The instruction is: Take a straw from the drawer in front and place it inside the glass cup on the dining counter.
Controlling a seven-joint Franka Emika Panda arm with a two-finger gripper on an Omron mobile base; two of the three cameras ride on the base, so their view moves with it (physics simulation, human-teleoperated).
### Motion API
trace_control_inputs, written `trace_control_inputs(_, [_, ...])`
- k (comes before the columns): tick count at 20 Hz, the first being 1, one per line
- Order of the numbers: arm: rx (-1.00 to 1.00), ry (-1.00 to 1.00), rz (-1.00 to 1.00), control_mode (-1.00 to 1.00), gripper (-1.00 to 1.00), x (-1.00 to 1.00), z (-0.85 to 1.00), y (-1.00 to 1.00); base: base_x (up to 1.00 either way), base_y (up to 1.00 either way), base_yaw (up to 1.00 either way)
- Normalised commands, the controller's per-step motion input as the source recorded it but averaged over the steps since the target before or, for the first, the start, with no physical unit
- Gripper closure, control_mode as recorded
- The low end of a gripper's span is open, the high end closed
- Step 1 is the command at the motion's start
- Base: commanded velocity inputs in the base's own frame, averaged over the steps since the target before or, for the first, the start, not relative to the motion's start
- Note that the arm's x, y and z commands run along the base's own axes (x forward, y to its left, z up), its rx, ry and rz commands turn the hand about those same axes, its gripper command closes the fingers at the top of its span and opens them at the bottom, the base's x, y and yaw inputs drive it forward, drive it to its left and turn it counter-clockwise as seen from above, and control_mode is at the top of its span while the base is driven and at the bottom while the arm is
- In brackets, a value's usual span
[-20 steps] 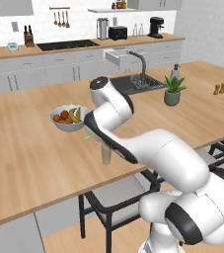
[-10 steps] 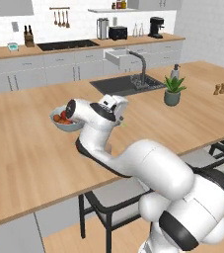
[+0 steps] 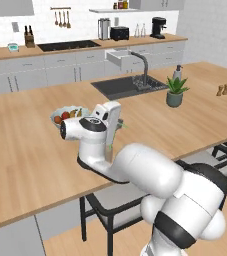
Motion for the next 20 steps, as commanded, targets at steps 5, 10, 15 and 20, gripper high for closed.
trace_control_inputs(5, [-0.08, 0.0, 0.0, -1.0, 1.0, 0.27, -0.01, 0.03, 0.0, 0.0, 0.0])
trace_control_inputs(10, [-0.04, 0.01, 0.0, -1.0, 1.0, 0.34, -0.18, 0.09, 0.0, 0.0, 0.0])
trace_control_inputs(15, [-0.01, 0.02, 0.0, -1.0, 1.0, 0.34, -0.27, 0.16, 0.0, 0.0, 0.0])
trace_control_inputs(20, [0.0, 0.01, 0.0, -1.0, 1.0, 0.35, -0.23, 0.14, 0.0, 0.0, 0.0])
